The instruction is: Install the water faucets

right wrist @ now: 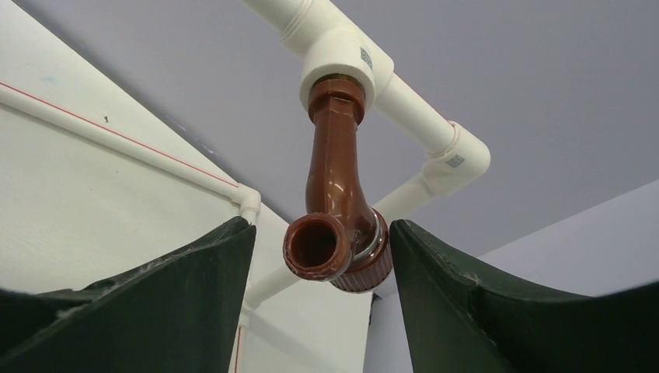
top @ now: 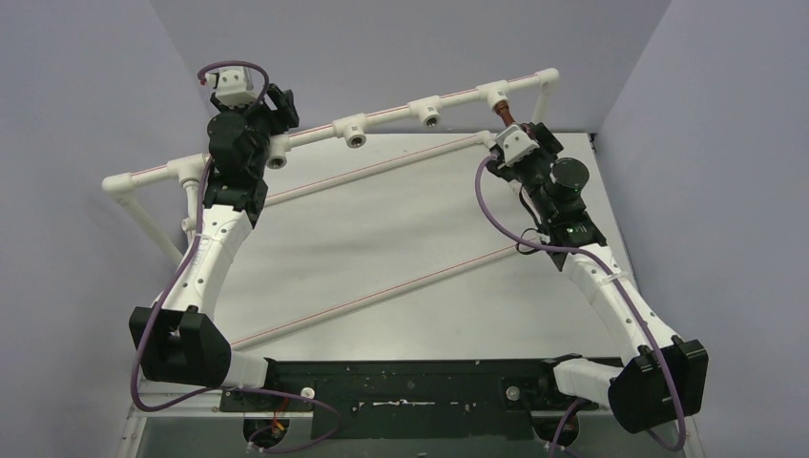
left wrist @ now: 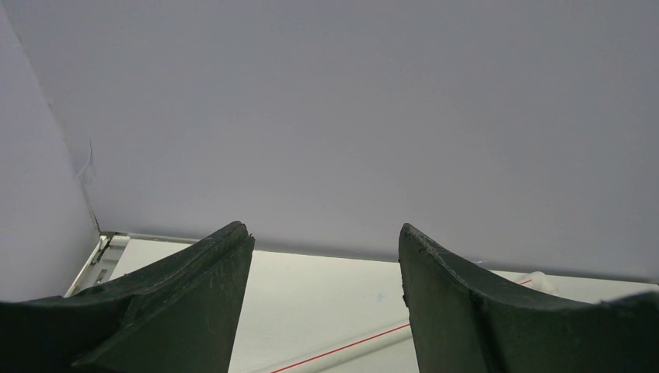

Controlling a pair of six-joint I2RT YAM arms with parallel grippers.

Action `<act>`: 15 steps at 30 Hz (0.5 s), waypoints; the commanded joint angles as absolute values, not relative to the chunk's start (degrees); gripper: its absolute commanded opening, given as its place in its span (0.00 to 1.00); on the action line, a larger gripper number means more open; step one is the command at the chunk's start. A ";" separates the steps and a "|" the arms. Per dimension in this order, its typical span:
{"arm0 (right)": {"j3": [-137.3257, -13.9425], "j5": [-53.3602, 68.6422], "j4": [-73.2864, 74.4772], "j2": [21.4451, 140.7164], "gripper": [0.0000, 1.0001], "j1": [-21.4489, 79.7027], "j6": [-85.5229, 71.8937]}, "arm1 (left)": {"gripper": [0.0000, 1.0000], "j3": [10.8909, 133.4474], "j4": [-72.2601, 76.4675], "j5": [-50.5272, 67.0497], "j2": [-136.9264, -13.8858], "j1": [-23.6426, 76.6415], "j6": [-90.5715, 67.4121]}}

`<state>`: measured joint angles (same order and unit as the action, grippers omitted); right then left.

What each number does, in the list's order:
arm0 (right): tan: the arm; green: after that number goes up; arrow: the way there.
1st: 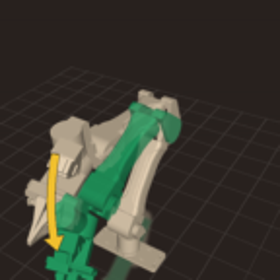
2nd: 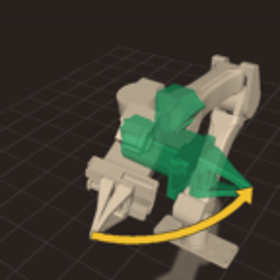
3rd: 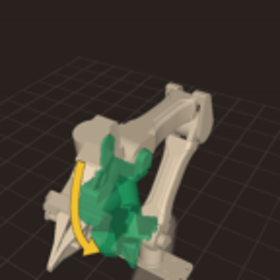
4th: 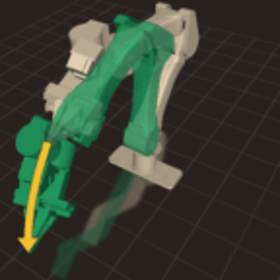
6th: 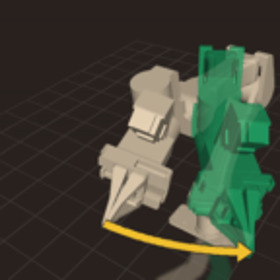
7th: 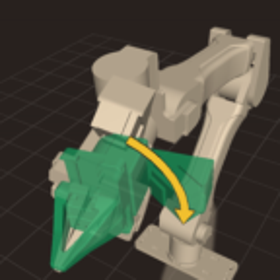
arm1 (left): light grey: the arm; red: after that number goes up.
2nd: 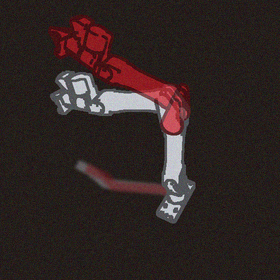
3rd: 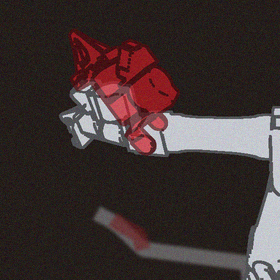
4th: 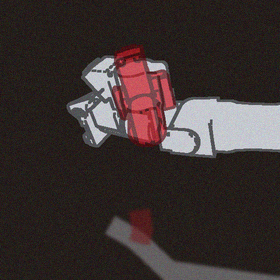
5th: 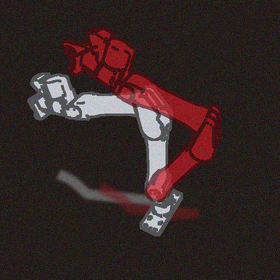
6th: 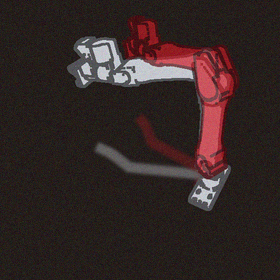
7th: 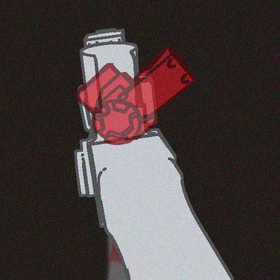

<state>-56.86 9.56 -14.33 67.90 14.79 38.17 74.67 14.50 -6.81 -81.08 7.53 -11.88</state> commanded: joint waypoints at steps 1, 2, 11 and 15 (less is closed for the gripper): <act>-59.82 8.25 -20.71 69.35 0.64 15.30 37.73 | 0.66 71.12 0.97 -3.43 -85.81 8.19 -9.40; -59.97 8.27 -21.06 69.73 0.63 15.40 37.38 | 0.66 71.15 0.97 -3.47 -85.81 8.20 -9.40; -60.93 8.15 -23.92 72.60 0.39 15.46 32.22 | 0.66 71.10 0.88 -3.39 -85.91 8.09 -9.40; -61.10 8.05 -24.42 73.54 0.06 15.54 29.42 | 0.66 71.11 0.96 -3.35 -85.86 7.96 -9.49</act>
